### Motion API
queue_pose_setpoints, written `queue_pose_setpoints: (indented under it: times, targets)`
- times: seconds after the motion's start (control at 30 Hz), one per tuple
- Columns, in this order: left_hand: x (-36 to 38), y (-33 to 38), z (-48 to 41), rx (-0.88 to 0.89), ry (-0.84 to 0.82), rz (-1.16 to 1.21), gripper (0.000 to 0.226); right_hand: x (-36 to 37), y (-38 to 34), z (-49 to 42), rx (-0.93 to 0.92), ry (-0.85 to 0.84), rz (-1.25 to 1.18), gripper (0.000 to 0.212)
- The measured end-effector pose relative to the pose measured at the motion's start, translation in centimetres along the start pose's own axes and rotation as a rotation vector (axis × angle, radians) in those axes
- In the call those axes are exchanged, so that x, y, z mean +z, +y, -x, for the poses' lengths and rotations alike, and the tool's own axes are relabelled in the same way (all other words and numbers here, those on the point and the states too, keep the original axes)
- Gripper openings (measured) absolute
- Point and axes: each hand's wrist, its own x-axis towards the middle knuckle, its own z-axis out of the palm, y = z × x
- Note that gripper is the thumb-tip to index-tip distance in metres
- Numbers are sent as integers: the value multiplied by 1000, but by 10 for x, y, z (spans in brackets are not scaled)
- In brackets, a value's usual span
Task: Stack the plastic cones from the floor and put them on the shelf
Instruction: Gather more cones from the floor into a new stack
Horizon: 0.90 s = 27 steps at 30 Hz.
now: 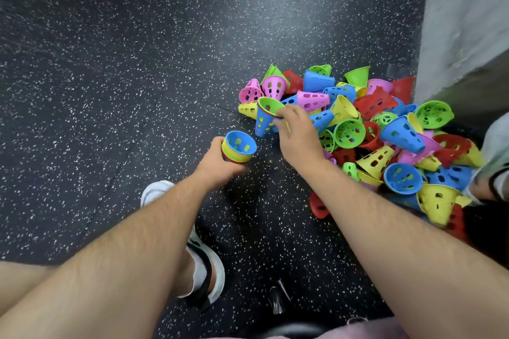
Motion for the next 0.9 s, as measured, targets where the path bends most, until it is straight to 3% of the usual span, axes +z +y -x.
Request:
queue_pose_setpoints:
  times: [0.33, 0.47, 0.57, 0.67, 0.73, 0.9]
  targets:
    - [40, 21, -23, 80, -75, -35, 72, -31, 12, 30, -116, -68, -29, 23]
    - [54, 27, -29, 104, -94, -22, 77, -38, 23, 36, -13, -81, -8, 32]
    - [61, 24, -34, 91, -91, -51, 75, -43, 40, 24, 42, -32, 212, 39]
    - [65, 18, -42, 92, -133, -98, 75, -51, 52, 8, 111, -271, 521, 65]
    - [67, 15, -49, 77, -147, -124, 75, -56, 55, -4, 59, -400, 671, 74]
    - [75, 15, -62, 101, -197, -142, 65, -57, 54, -22, -109, -527, 912, 69]
